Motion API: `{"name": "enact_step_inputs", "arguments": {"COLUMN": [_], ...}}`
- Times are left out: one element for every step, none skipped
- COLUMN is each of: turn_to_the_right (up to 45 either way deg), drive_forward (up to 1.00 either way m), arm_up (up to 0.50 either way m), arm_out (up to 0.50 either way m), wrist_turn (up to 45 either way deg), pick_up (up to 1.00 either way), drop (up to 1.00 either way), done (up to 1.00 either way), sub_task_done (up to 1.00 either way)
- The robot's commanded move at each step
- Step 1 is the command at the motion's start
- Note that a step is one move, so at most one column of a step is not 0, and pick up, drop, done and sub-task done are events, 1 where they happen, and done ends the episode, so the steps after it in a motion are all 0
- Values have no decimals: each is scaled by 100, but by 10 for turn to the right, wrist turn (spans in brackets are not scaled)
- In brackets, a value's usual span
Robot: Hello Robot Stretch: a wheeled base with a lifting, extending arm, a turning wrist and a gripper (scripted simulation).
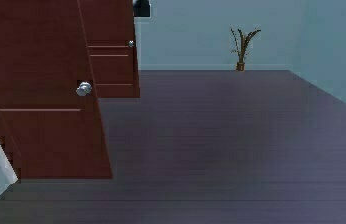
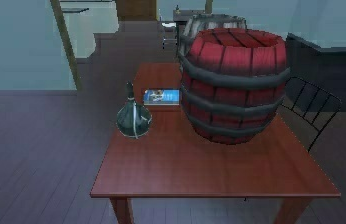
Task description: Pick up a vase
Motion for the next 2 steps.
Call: {"name": "enact_step_inputs", "arguments": {"turn_to_the_right": [0, 0], "drive_forward": [0, 0], "arm_up": [50, 38], "arm_out": [0, 0], "wrist_turn": [0, 0], "pick_up": [0, 0], "drop": [0, 0], "done": [0, 0], "sub_task_done": [0, 0]}}
